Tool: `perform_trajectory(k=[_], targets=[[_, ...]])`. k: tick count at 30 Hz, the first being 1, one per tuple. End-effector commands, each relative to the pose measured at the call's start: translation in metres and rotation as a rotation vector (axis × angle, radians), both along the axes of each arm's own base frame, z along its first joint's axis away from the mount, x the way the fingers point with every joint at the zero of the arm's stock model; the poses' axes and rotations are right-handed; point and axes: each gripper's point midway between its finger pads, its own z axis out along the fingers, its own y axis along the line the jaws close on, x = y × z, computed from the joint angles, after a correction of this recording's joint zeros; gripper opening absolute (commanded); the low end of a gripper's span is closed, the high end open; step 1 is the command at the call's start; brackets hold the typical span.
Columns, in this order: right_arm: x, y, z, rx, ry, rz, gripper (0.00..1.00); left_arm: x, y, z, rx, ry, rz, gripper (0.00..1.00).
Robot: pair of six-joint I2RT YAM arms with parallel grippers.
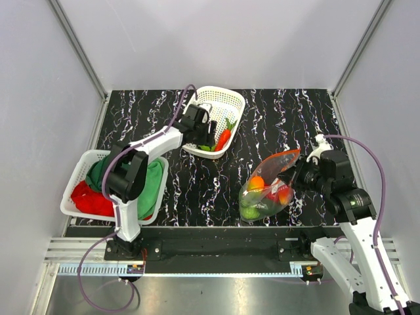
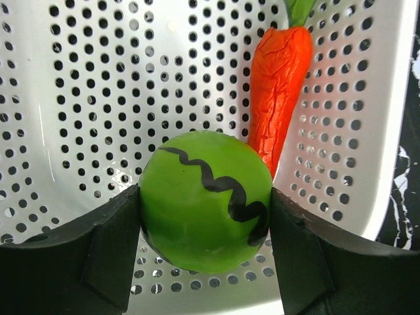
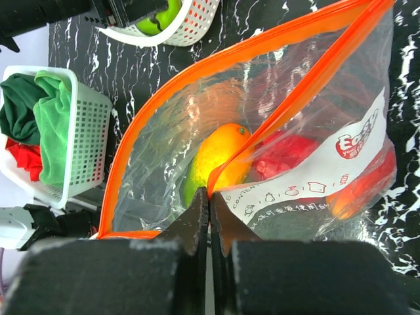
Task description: Open the zip-top bag and remove the fake food
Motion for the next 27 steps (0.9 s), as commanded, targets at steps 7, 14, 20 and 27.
perform_trajectory(k=[7,14,20,27], targets=[[0.0,-0.009,0.027,-0.014,-0.126,-0.036,0.0,0.002,0.003,0.033,-0.027,-0.055,0.032,0.77],[0.002,-0.005,0.021,-0.025,-0.102,-0.005,0.0,-0.019,0.002,0.082,-0.075,-0.115,0.029,0.89],[-0.001,0.001,0.022,-0.013,-0.099,0.037,0.0,-0.084,-0.074,0.186,-0.315,-0.262,-0.253,0.78],[-0.003,0.005,0.027,0.005,-0.112,0.061,0.0,-0.163,-0.162,0.22,-0.407,-0.339,-0.417,0.28]])
